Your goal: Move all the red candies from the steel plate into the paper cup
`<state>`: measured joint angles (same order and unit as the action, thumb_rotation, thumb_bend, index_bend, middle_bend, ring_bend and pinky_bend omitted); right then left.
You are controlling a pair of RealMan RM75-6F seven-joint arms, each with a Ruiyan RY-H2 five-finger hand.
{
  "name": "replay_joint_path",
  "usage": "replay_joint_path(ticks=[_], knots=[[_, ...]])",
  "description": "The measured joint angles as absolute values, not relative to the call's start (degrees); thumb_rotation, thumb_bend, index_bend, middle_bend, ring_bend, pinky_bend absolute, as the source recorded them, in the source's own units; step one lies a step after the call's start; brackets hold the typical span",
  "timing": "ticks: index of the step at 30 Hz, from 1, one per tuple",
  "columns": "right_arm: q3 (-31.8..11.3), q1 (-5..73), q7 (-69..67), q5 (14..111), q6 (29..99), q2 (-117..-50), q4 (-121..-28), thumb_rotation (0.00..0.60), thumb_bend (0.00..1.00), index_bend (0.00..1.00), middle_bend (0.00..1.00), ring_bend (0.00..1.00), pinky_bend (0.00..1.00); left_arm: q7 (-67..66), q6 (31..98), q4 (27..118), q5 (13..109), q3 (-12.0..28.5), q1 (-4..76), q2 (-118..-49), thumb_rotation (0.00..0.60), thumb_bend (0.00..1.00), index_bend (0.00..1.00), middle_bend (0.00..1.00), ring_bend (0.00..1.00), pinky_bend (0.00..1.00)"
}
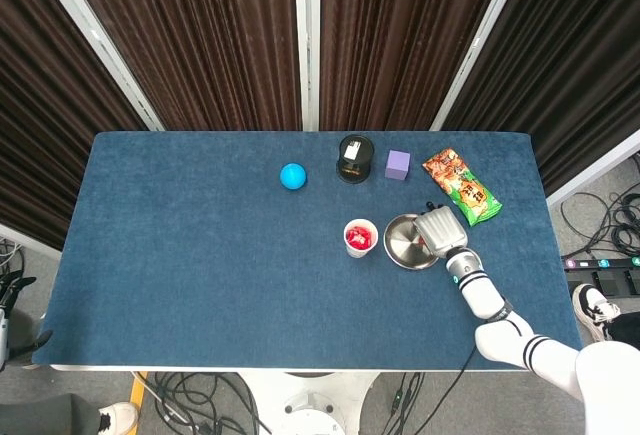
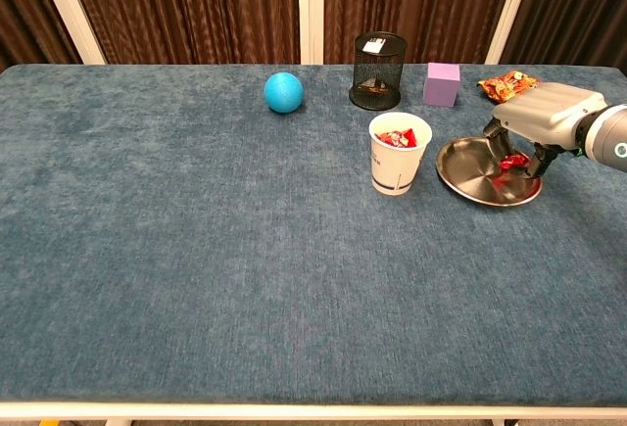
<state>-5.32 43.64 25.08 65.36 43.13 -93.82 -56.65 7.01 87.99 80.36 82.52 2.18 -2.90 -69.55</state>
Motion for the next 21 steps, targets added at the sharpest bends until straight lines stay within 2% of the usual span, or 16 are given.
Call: replay_joint_path(ticks=[10, 21], knots=[[-6.71, 42.99, 23.04, 68.11, 48.2, -89.78, -63.16, 0.6, 0.34, 0.55, 0.47, 0.21, 0.36, 6.57, 88.3, 80.94, 83.0, 2.35, -2.65, -69.18, 0.6, 0.0, 0.29, 0.25, 0.14, 0.21], [-9.95, 43.81, 20.67, 74.05, 54.19, -81.2, -82.78, 0.6, 0.33, 0.55, 0.47, 0.21, 0.36, 5.66, 88.81, 82.04, 83.18, 2.32, -2.79, -68.7, 0.6, 0.0, 0.29, 0.25, 0.14, 0.21]])
